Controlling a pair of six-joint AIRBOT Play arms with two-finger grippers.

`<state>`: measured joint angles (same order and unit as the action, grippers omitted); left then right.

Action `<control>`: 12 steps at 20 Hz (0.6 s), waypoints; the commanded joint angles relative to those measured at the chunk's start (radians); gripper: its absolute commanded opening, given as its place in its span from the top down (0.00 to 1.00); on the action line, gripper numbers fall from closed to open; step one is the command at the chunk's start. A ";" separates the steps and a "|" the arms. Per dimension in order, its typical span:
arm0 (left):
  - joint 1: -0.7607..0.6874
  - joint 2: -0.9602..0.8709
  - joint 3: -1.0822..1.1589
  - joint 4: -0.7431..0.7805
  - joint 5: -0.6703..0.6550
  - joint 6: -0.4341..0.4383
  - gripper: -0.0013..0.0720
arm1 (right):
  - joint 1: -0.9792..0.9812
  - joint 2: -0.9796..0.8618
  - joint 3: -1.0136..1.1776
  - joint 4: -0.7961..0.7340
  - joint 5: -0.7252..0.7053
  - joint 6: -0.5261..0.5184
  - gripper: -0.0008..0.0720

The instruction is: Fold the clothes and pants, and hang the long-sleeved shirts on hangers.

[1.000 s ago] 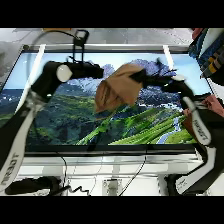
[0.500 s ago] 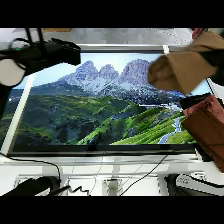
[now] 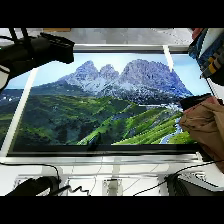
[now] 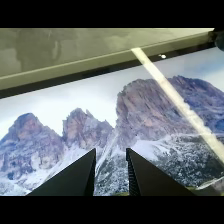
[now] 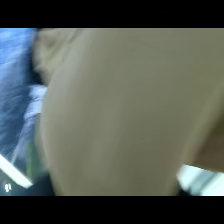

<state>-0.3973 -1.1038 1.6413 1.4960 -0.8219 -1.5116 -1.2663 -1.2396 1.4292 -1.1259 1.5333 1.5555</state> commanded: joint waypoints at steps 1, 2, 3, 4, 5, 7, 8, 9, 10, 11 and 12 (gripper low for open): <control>0.001 0.002 0.000 0.001 -0.002 0.000 0.69 | -0.095 0.002 -0.016 -0.104 0.004 0.034 0.02; 0.001 0.002 0.000 0.002 -0.003 0.000 0.69 | -0.095 0.002 -0.016 -0.103 -0.009 0.034 0.03; 0.001 0.002 0.000 0.029 -0.006 0.000 0.69 | -0.093 0.002 -0.016 -0.101 -0.016 0.034 0.04; 0.001 0.002 0.000 0.073 -0.015 0.000 0.69 | -0.092 0.002 -0.016 -0.101 -0.023 0.034 0.04; 0.002 0.002 0.000 0.132 -0.029 0.000 0.69 | -0.092 0.002 -0.016 -0.101 -0.031 0.034 0.04; 0.001 0.002 0.000 0.233 -0.040 0.000 0.69 | -0.085 0.002 -0.016 -0.080 -0.035 0.049 0.47; 0.001 0.002 0.000 0.241 -0.040 0.000 0.69 | -0.076 0.002 -0.016 -0.053 -0.036 0.050 0.84; 0.001 0.002 0.000 0.239 -0.040 0.000 0.69 | -0.054 0.002 -0.016 -0.019 -0.045 0.048 0.95; 0.000 0.002 0.000 0.239 -0.039 0.000 0.69 | -0.019 0.002 -0.016 0.016 -0.058 0.047 0.95; 0.000 0.002 0.000 0.239 -0.039 0.000 0.69 | 0.031 0.002 -0.016 0.053 -0.070 0.027 0.95; 0.000 0.002 0.000 0.239 -0.039 0.000 0.69 | 0.105 0.002 -0.016 0.089 -0.085 -0.011 0.95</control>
<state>-0.3973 -1.1019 1.6413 1.7008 -0.8574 -1.5116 -1.2621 -1.2377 1.4128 -1.1278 1.4815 1.5890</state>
